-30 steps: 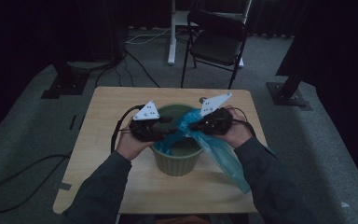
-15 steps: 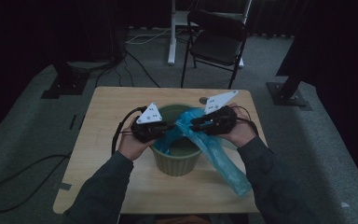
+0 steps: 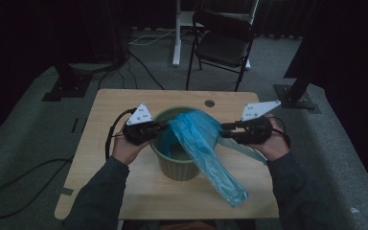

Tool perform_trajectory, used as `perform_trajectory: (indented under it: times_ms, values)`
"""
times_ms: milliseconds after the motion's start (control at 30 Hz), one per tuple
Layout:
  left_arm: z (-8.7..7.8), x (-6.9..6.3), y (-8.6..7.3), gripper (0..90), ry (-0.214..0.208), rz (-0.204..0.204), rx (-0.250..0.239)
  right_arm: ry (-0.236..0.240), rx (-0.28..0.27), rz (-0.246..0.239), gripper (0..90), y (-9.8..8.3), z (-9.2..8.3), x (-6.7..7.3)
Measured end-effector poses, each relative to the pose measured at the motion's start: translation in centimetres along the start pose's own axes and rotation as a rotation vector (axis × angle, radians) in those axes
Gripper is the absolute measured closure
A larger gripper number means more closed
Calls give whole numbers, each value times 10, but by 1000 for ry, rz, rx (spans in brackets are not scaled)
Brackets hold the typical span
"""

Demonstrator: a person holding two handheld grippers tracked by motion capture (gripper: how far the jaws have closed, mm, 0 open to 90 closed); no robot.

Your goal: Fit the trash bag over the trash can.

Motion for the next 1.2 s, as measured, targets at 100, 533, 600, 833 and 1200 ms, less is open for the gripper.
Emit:
perform_trajectory:
  times_ms: [100, 533, 600, 833, 1200]
  values:
    - [0, 1, -1, 884, 6, -3, 0, -7, 24, -2, 715, -13, 1, 5]
    - [-1, 4, -3, 887, 13, -12, 0, -98, 47, 11, 793, -14, 21, -9]
    - [-3, 5, -4, 889, 18, -16, -1, -115, 45, 16, 891, -11, 22, -12]
    - [-10, 16, -15, 892, 27, -57, -1, -132, 51, 45, 900, -13, 13, -20]
    - [-21, 10, -14, 633, -14, -39, -6, -131, 47, 38, 900, -8, 12, -22]
Point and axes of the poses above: each handheld gripper's, and its own axes: z roughly forward along the jaws, y roughly out of its top, x roughly to its left, the point moved 8 cm from there along z, roughly forward along the jaws, and after that the axes turned 3 degrees about -x, right-handed, at the moved point
